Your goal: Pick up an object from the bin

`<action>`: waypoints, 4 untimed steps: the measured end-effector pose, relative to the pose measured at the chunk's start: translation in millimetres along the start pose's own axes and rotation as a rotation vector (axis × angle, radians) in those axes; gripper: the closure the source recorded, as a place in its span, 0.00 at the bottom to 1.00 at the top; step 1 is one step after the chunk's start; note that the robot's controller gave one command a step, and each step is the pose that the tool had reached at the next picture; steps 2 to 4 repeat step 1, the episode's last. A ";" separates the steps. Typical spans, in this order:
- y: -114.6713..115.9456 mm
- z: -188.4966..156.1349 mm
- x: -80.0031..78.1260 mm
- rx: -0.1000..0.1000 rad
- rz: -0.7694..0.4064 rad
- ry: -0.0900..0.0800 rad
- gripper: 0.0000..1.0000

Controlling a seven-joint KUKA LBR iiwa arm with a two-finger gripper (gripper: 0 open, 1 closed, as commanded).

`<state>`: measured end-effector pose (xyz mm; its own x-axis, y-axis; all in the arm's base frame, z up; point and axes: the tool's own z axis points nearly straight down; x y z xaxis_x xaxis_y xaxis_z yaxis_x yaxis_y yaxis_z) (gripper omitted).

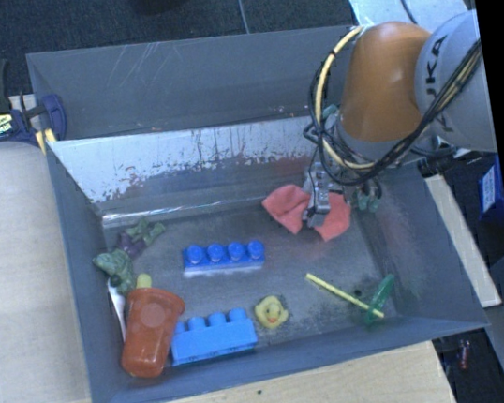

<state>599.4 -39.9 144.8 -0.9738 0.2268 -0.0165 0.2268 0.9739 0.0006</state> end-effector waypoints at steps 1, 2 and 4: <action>0.1 -52.4 -2.2 -0.001 0.000 -0.005 1.00; 0.1 -52.4 -2.2 -0.001 0.000 -0.005 1.00; 0.1 -52.4 -2.2 -0.001 0.000 -0.005 1.00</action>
Offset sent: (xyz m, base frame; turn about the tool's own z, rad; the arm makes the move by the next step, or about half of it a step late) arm 0.0010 -0.0003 0.0687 0.0002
